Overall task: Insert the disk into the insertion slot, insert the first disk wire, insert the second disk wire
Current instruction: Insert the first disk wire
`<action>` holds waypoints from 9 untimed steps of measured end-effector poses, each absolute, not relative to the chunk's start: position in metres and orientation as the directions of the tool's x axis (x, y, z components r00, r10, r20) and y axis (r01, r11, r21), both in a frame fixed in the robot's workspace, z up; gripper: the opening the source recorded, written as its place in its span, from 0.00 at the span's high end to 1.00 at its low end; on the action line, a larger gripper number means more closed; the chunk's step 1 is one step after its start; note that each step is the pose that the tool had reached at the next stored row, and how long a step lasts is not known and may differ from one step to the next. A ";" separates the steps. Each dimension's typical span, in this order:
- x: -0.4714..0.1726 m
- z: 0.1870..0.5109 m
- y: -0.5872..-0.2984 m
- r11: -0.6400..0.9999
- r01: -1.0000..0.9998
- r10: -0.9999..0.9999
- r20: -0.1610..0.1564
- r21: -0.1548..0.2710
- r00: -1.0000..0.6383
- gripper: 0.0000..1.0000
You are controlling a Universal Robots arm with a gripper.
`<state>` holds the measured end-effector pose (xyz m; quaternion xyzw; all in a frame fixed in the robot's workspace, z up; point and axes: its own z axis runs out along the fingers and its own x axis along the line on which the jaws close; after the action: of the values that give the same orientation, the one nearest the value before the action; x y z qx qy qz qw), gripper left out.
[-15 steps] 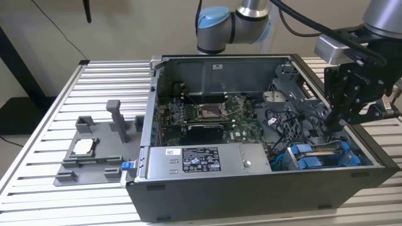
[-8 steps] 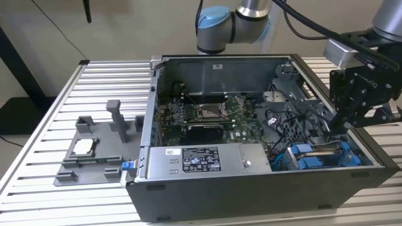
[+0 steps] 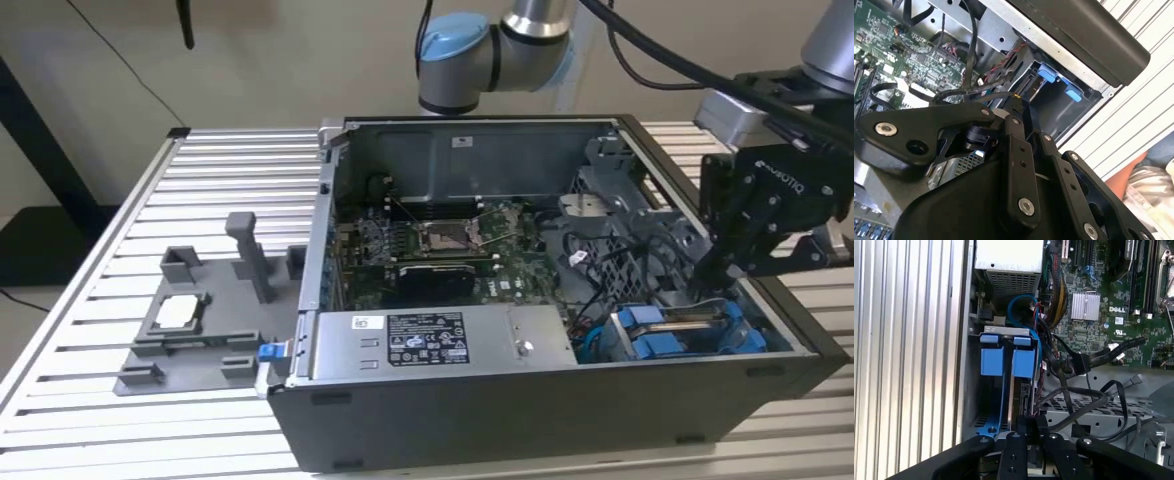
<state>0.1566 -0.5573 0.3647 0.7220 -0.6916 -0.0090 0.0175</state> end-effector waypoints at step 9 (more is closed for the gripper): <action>0.157 0.354 -0.557 0.038 -0.998 -0.999 0.011 0.040 -0.038 0.81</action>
<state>0.1572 -0.5574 0.3545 0.6934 -0.7203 -0.0107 0.0180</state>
